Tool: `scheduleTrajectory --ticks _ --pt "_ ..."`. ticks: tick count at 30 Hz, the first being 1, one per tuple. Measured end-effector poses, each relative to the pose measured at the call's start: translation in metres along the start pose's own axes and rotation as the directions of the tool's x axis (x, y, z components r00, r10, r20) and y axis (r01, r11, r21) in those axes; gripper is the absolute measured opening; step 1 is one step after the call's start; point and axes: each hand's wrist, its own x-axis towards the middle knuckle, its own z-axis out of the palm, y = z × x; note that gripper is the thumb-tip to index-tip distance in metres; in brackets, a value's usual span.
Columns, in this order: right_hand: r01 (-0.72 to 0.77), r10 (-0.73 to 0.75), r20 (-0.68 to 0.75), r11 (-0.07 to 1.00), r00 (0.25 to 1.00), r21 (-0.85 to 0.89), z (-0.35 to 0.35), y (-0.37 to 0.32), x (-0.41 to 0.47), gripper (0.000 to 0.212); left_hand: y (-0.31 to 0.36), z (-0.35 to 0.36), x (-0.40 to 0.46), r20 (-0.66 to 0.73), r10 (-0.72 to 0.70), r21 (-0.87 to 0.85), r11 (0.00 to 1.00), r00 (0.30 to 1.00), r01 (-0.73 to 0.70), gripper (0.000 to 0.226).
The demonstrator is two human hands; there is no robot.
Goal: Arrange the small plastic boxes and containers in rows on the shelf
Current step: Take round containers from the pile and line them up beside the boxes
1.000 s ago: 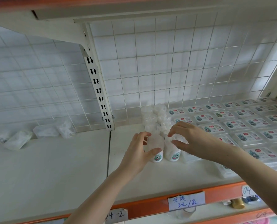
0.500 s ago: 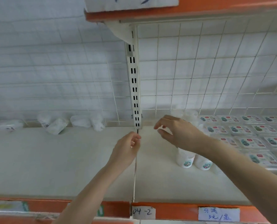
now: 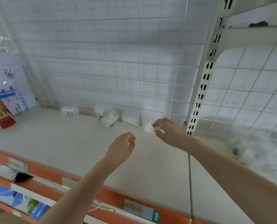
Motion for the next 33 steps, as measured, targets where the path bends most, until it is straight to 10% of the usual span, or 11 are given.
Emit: scheduleTrajectory --ticks 22,33 --pt "-0.116 0.090 -0.127 0.970 0.988 -0.216 0.050 -0.012 0.068 0.059 -0.033 -0.016 0.123 0.062 0.153 0.295 0.941 0.986 -0.164 0.052" --pt "-0.173 0.167 -0.215 0.985 0.962 -0.009 0.057 -0.016 0.066 0.041 -0.047 0.000 0.110 -0.038 0.172 0.405 0.903 0.984 -0.142 0.033"
